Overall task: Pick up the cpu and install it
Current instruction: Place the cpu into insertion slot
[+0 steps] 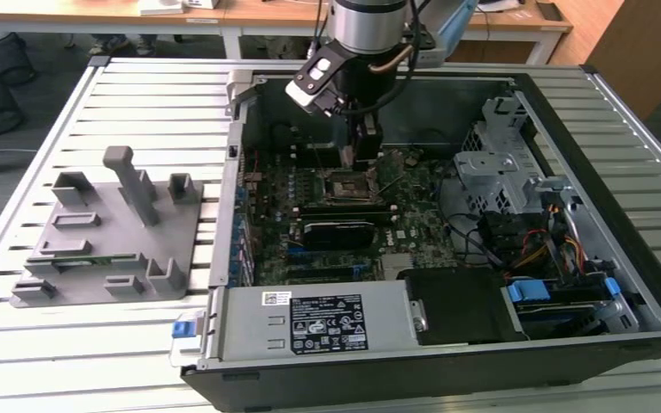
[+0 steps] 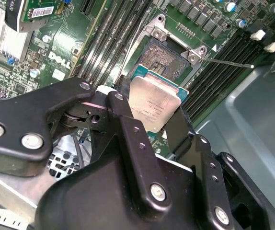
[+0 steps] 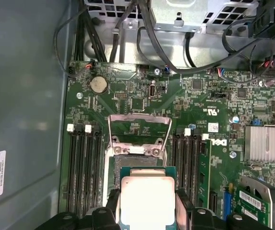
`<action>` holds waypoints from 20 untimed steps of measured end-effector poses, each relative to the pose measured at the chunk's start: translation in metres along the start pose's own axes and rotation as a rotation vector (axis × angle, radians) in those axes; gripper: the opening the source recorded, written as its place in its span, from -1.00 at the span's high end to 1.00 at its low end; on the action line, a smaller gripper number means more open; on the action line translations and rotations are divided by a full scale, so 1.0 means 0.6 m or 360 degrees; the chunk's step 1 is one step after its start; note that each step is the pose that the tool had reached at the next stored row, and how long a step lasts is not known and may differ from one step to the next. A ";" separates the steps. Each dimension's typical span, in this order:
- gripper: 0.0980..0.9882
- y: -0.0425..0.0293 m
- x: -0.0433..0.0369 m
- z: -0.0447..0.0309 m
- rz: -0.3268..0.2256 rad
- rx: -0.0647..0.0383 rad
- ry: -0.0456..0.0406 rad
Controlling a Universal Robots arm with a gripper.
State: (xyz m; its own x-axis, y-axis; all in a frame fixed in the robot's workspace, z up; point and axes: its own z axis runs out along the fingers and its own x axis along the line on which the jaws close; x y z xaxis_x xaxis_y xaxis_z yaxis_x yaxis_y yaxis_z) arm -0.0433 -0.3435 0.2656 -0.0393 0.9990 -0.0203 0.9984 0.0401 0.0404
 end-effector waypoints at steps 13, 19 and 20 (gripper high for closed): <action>0.00 -0.001 0.000 0.023 0.0000 0.0000 -0.0001; 0.00 -0.002 0.001 0.029 0.0000 0.0000 -0.0002; 0.00 -0.003 0.001 0.030 0.0000 0.0000 -0.0002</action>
State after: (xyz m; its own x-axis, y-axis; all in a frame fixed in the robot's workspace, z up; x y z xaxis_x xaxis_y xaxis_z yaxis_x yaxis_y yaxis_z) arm -0.0442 -0.3434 0.2473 -0.0393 0.9990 -0.0213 0.9984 0.0401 0.0404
